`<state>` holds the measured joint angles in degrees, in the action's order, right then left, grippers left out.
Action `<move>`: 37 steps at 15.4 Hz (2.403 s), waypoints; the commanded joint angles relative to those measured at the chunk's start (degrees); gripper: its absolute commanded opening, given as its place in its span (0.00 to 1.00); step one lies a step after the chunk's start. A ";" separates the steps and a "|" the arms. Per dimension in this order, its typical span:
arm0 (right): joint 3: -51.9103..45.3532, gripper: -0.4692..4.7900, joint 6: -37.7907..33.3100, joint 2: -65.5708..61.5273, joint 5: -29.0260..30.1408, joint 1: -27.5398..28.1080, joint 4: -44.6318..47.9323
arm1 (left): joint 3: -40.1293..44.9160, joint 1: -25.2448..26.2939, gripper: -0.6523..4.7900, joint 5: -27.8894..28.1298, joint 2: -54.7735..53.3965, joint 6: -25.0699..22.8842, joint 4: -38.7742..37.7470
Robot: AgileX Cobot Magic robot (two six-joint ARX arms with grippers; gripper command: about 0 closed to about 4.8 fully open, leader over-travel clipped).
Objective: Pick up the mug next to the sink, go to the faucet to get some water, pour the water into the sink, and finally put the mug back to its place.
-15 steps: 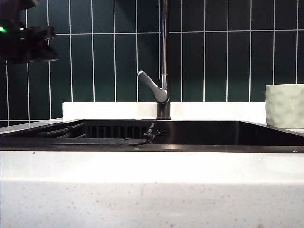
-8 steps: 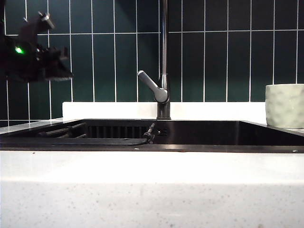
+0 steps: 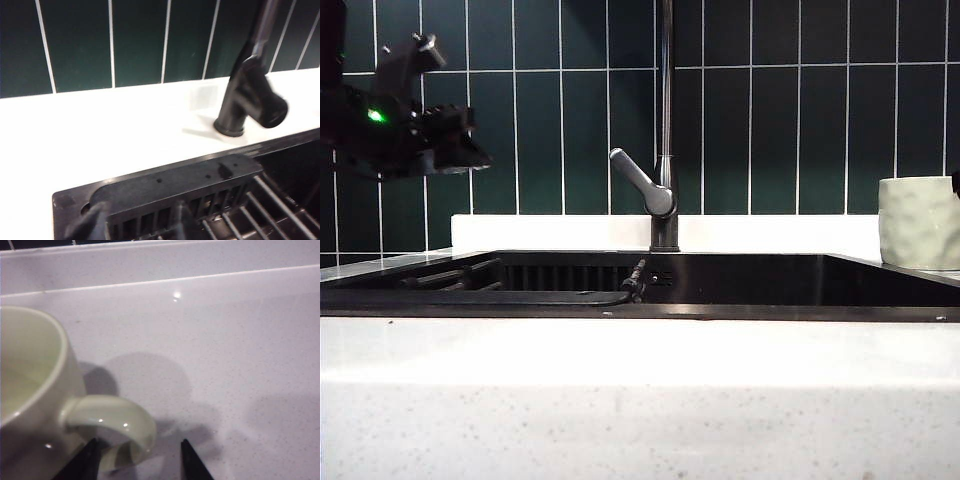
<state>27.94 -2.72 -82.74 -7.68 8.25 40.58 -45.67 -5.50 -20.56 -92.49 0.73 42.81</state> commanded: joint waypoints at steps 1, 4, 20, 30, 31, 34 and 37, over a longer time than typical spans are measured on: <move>1.31 0.51 0.20 -1.27 -0.37 0.59 2.95 | -3.58 -0.13 0.42 -0.28 -1.62 1.18 0.02; 2.95 0.51 0.17 -3.13 -0.02 1.88 3.28 | -7.32 -0.17 0.42 -1.70 -3.67 1.51 -1.49; 6.51 0.28 0.39 -8.63 4.17 3.32 4.26 | -8.85 -0.76 0.42 -4.66 -6.80 1.66 -3.65; 6.60 0.09 0.39 -6.45 4.50 3.32 5.99 | -8.90 -1.07 0.42 -9.31 -6.78 5.73 -3.26; 6.60 0.09 0.37 -5.75 5.01 3.32 6.01 | -8.90 -1.07 0.42 -9.29 -6.78 5.73 -3.21; 6.62 0.09 -0.37 -3.26 5.22 3.30 6.58 | -9.33 -1.09 0.42 -10.78 -6.78 5.75 -2.97; 7.87 0.09 -0.72 -1.55 7.65 3.26 6.97 | -11.80 -1.09 0.42 -13.14 -6.78 5.73 -3.48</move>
<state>34.41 -2.24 -85.27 -1.58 11.53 43.83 -56.27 -6.52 -32.23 -99.46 6.28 38.70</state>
